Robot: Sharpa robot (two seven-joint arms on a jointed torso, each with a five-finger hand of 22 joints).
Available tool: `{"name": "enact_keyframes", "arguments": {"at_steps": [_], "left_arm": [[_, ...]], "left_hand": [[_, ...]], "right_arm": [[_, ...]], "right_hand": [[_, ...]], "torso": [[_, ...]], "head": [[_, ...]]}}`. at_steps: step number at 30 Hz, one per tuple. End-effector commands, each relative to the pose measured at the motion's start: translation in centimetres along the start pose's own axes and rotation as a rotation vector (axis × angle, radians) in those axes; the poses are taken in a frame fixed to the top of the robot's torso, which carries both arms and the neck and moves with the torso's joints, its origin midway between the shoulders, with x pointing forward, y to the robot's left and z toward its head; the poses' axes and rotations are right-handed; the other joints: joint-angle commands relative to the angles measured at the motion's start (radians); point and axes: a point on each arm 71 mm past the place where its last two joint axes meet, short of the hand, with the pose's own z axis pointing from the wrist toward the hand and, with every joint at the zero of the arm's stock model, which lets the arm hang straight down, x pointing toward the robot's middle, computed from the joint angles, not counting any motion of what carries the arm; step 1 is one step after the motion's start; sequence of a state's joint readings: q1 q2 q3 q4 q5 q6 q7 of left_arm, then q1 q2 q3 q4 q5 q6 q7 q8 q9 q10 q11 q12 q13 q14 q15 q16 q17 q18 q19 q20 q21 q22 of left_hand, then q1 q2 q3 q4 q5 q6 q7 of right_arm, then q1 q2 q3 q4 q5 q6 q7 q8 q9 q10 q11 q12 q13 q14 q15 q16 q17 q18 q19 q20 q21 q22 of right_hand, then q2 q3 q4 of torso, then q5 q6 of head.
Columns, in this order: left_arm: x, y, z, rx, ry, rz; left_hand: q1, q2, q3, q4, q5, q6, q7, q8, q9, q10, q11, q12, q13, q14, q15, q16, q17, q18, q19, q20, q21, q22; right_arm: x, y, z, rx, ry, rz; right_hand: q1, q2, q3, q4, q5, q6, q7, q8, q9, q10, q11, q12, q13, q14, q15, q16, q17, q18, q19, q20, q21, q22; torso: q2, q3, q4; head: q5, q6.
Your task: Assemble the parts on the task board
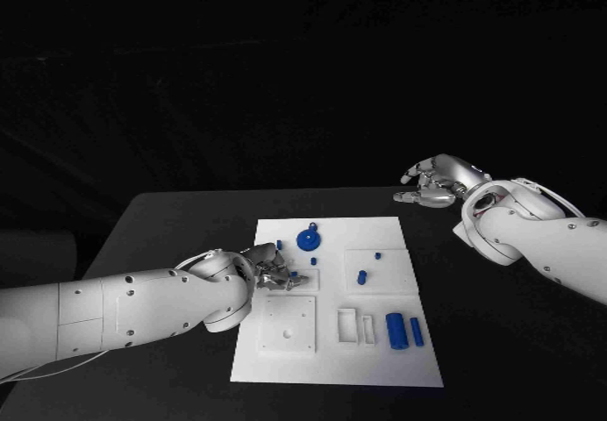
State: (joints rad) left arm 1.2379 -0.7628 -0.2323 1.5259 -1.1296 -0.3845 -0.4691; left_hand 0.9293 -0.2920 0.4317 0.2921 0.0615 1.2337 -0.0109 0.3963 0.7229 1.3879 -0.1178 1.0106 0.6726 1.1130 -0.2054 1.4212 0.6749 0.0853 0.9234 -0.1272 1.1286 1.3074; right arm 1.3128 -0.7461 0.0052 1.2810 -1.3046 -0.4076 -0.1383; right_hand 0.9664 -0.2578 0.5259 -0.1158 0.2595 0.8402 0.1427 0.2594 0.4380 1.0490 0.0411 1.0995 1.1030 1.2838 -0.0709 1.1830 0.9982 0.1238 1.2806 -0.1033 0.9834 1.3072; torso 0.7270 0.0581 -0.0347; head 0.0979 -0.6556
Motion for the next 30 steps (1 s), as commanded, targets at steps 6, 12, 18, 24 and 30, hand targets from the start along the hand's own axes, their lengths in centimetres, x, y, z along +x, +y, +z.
{"name": "enact_keyframes", "arguments": {"at_steps": [6, 12, 18, 24, 30], "left_arm": [[-1.4, -0.2, -0.3, 0.012, -0.008, -0.039], [-3.1, -0.3, -0.5, 0.007, -0.019, -0.085], [-4.4, -0.5, -0.4, 0.005, -0.001, -0.126], [-6.2, -0.3, 0.3, -0.009, 0.025, -0.167], [-8.3, 0.6, 1.4, -0.045, 0.017, -0.185]], "left_hand": [[-0.03, -0.006, -0.066, 0.002, -0.012, -0.012, 0.001, -0.001, -0.008, -0.005, 0.002, -0.006, 0.0, -0.01, -0.007, 0.0, -0.003, 0.006, -0.012, -0.142, -0.006, 0.006], [-0.056, -0.003, -0.056, 0.002, -0.012, -0.012, 0.0, -0.002, -0.011, -0.006, 0.002, -0.009, -0.001, -0.011, -0.008, -0.002, -0.004, 0.008, -0.01, -0.144, -0.011, 0.002], [-0.026, -0.001, -0.027, 0.001, -0.01, -0.046, 0.014, -0.025, -0.024, -0.041, 0.014, -0.043, -0.016, -0.039, 0.003, -0.032, -0.019, 0.003, -0.03, -0.137, -0.03, -0.004], [0.107, 0.043, -0.011, -0.023, 0.093, -0.101, 0.046, -0.058, -0.033, -0.104, 0.038, -0.111, -0.045, -0.086, 0.04, -0.092, -0.049, -0.022, -0.076, -0.114, -0.073, -0.018], [0.199, 0.11, -0.096, -0.067, 0.163, -0.152, 0.063, -0.084, -0.041, -0.135, 0.06, -0.18, -0.075, -0.106, 0.079, -0.148, -0.079, -0.042, -0.105, -0.094, -0.123, -0.039]], "right_arm": [[0.0, -0.1, -0.1, -0.004, 0.006, -0.003], [0.0, -0.3, -0.1, 0.0, 0.005, -0.001], [0.0, -0.4, -0.1, 0.003, 0.005, 0.001], [0.0, -0.7, -0.1, 0.013, 0.005, 0.013], [0.0, -0.8, 0.0, 0.019, 0.003, 0.026]], "right_hand": [[-0.006, 0.002, 0.0, 0.007, 0.009, -0.001, 0.009, 0.005, 0.001, 0.0, -0.004, 0.003, -0.001, 0.004, -0.003, -0.007, -0.001, 0.138, -0.001, -0.009, -0.006, 0.001], [-0.007, 0.001, 0.0, 0.008, 0.01, -0.001, 0.009, 0.005, 0.001, 0.0, -0.004, 0.004, -0.002, 0.004, -0.003, -0.007, -0.001, 0.138, 0.0, -0.009, -0.006, 0.001], [-0.007, 0.001, -0.001, 0.009, 0.011, -0.002, 0.009, 0.005, 0.001, 0.0, -0.004, 0.004, -0.002, 0.004, -0.003, -0.007, -0.001, 0.138, 0.0, -0.009, -0.006, 0.001], [-0.007, 0.001, -0.001, 0.009, 0.013, -0.003, 0.01, 0.005, 0.0, 0.001, -0.004, 0.004, -0.003, 0.004, -0.003, -0.007, -0.001, 0.138, 0.0, -0.01, -0.006, 0.001], [-0.005, 0.002, 0.0, 0.009, 0.014, -0.005, 0.01, 0.004, 0.0, 0.001, -0.003, 0.005, -0.003, 0.005, -0.003, -0.007, -0.001, 0.138, 0.0, -0.01, -0.007, 0.001]], "torso": [[-0.001, 0.0001, 0.0007], [-0.001, -0.0004, 0.0012], [0.0, -0.0005, -0.0006], [0.0, -0.0003, -0.0007], [0.0, 0.0001, -0.0006]], "head": [[0.001, 0.005], [0.005, 0.012], [0.008, 0.018], [0.01, 0.023], [0.014, 0.033]]}}
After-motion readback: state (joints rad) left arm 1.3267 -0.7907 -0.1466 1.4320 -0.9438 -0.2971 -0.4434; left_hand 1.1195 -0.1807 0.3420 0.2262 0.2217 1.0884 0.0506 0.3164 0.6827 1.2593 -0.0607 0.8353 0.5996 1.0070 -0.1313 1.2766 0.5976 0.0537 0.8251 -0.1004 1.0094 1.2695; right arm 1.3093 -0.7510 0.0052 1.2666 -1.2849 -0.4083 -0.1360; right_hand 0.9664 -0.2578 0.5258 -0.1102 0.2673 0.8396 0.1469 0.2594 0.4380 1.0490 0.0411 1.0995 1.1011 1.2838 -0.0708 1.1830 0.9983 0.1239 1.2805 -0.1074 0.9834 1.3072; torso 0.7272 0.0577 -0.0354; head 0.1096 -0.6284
